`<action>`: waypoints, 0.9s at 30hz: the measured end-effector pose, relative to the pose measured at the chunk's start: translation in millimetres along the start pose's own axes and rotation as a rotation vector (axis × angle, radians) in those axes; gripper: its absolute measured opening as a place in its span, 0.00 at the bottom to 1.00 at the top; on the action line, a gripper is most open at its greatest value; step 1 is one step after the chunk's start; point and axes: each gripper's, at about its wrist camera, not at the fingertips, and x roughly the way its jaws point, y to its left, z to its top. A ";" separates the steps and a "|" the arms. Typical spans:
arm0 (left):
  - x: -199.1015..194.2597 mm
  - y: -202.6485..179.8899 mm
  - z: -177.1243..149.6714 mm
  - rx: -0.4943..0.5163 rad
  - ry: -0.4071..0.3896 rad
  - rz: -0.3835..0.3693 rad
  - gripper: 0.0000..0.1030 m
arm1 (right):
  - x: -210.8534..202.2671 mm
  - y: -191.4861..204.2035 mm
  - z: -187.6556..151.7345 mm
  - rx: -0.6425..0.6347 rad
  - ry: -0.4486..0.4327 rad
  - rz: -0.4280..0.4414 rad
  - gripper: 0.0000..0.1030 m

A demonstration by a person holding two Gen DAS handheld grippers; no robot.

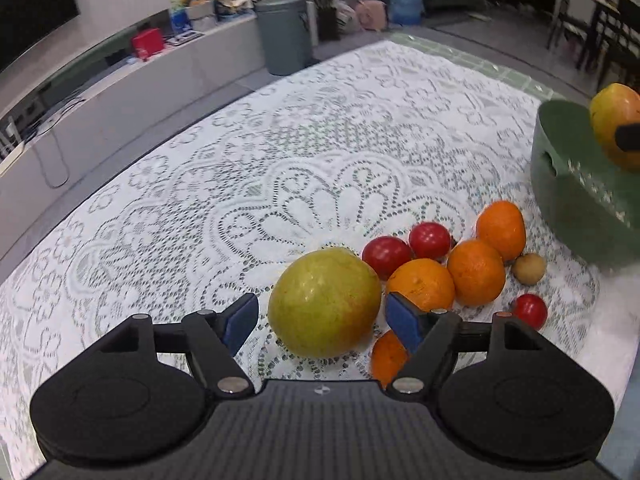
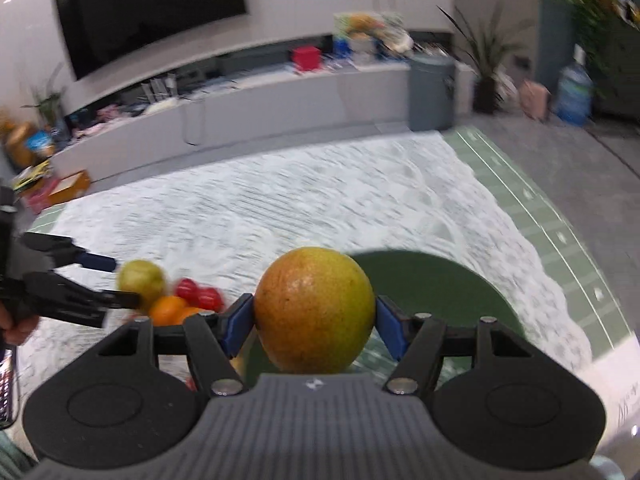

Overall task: Organize fruits
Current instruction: 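Carry the mango into the green colander and open the right gripper while the left gripper grasps the pomelo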

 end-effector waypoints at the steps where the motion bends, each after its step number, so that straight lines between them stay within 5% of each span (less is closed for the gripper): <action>1: 2.1 0.3 1.1 0.015 0.007 -0.005 0.83 | 6.5 -6.6 -1.1 0.008 0.020 -0.016 0.61; 14: 23.3 3.6 1.8 0.106 0.041 -0.050 0.81 | 65.0 -37.0 -11.4 0.059 0.193 -0.019 0.61; 27: 22.1 -1.3 -3.5 0.033 0.008 -0.007 0.76 | 82.1 -32.0 -11.1 0.025 0.245 -0.048 0.61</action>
